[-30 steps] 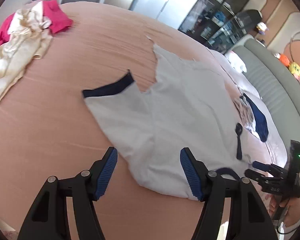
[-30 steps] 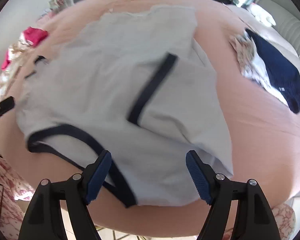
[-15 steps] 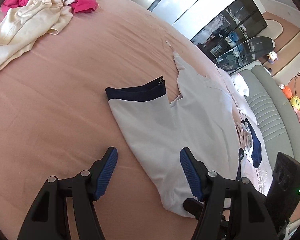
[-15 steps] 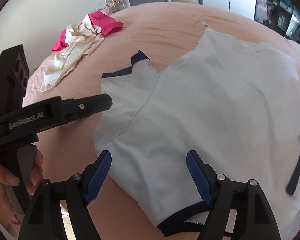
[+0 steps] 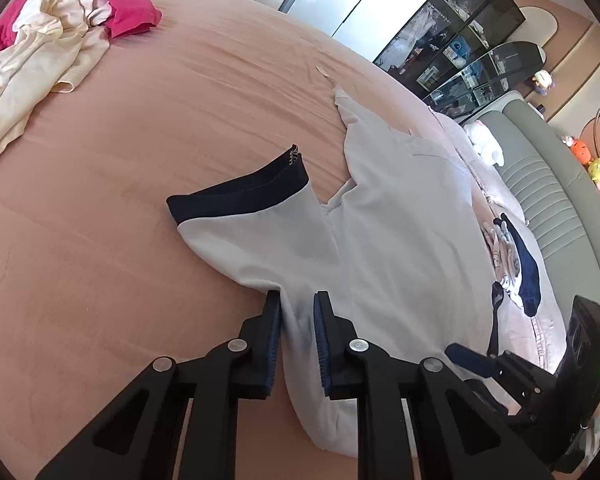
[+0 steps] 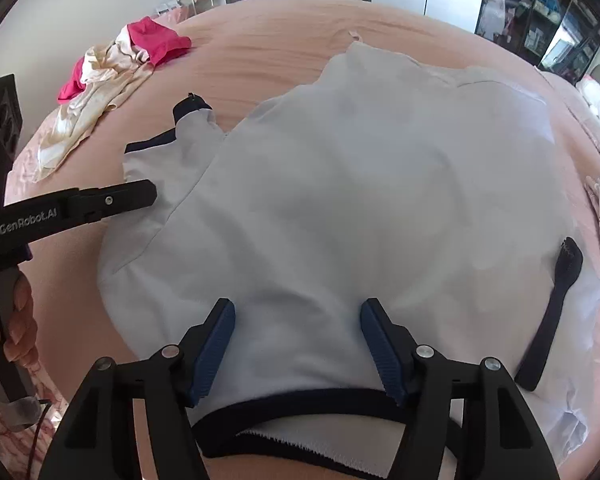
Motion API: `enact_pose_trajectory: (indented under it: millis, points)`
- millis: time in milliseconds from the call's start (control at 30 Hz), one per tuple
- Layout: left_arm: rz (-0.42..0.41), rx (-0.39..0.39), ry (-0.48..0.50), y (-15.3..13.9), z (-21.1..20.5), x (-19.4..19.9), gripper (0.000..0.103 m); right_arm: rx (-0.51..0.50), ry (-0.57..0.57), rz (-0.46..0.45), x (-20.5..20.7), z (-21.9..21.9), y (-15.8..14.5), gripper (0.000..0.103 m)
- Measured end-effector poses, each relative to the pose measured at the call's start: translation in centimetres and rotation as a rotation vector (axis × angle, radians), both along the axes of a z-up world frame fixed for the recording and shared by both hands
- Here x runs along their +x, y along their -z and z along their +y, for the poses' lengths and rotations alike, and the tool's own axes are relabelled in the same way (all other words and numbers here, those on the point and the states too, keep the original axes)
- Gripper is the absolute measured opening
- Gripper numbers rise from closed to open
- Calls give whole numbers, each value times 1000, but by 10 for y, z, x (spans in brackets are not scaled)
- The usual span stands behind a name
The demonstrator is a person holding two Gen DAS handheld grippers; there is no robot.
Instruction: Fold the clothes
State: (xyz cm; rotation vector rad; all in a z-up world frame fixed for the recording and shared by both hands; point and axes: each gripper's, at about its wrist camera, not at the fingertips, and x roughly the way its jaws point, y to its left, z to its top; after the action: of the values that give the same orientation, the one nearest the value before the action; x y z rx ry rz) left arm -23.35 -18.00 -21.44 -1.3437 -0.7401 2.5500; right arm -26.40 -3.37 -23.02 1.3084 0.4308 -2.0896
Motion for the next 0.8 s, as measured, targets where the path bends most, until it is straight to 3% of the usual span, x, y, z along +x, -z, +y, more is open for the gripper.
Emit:
enact_pose_trajectory:
  millis: [33, 133, 233, 533, 733, 800]
  points:
    - [-4, 17, -1, 1, -1, -2, 14, -5, 13, -5, -1, 3, 0, 65]
    - [-100, 204, -52, 19, -16, -5, 15, -18, 50, -20, -5, 13, -2, 65]
    - [-115, 284, -97, 23, -25, -1, 15, -32, 88, -35, -8, 23, -3, 65]
    - [-68, 100, -54, 8, -3, -7, 14, -71, 188, -79, -17, 52, -6, 65]
    - [18, 67, -20, -14, 8, -10, 10, -90, 217, -96, -17, 66, -7, 65]
    - [46, 16, 14, -21, 19, -11, 10, -110, 236, -108, -19, 73, -7, 65]
